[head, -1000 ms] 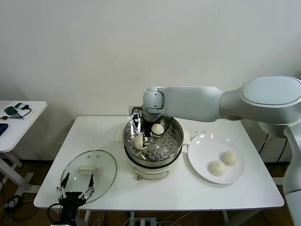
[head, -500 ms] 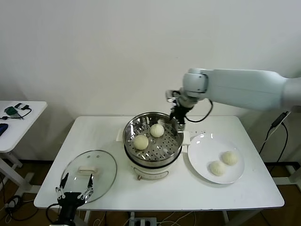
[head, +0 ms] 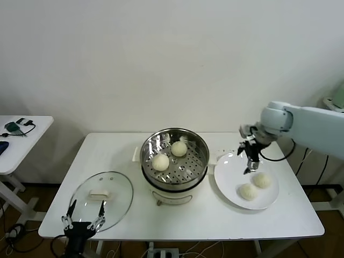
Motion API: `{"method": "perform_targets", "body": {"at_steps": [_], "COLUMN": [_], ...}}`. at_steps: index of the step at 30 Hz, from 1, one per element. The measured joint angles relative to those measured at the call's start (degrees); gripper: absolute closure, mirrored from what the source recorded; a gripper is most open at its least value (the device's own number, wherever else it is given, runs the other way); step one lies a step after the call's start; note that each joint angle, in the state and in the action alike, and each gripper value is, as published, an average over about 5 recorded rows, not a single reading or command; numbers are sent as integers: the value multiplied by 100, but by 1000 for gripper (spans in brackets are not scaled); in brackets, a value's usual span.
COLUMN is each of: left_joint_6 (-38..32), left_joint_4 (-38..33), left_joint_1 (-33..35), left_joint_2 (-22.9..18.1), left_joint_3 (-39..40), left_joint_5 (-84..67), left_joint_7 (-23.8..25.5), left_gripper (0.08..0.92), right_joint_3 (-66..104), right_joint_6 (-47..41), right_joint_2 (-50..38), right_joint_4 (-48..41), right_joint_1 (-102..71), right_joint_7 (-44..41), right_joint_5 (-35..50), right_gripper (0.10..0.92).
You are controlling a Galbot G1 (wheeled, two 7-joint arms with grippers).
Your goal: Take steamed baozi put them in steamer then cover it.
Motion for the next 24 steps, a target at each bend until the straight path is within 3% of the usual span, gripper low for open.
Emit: {"method": "perform_targets", "body": {"at_steps": [24], "left_joint_6": [26], "left_joint_4": [131], "left_joint_1": [43], "left_joint_2": [-49], "left_joint_3": [-42], "left_joint_5": [25], "left_joint_7": [-35], "left_gripper": [177], "right_joint_3": [1277], "right_joint_6": [217], "right_joint_2": [124], "right_joint_4": [-865], "right_joint_1": [-2032], "right_joint_7": [-78], "right_joint_5": [-1271], "right_gripper": [203]}}
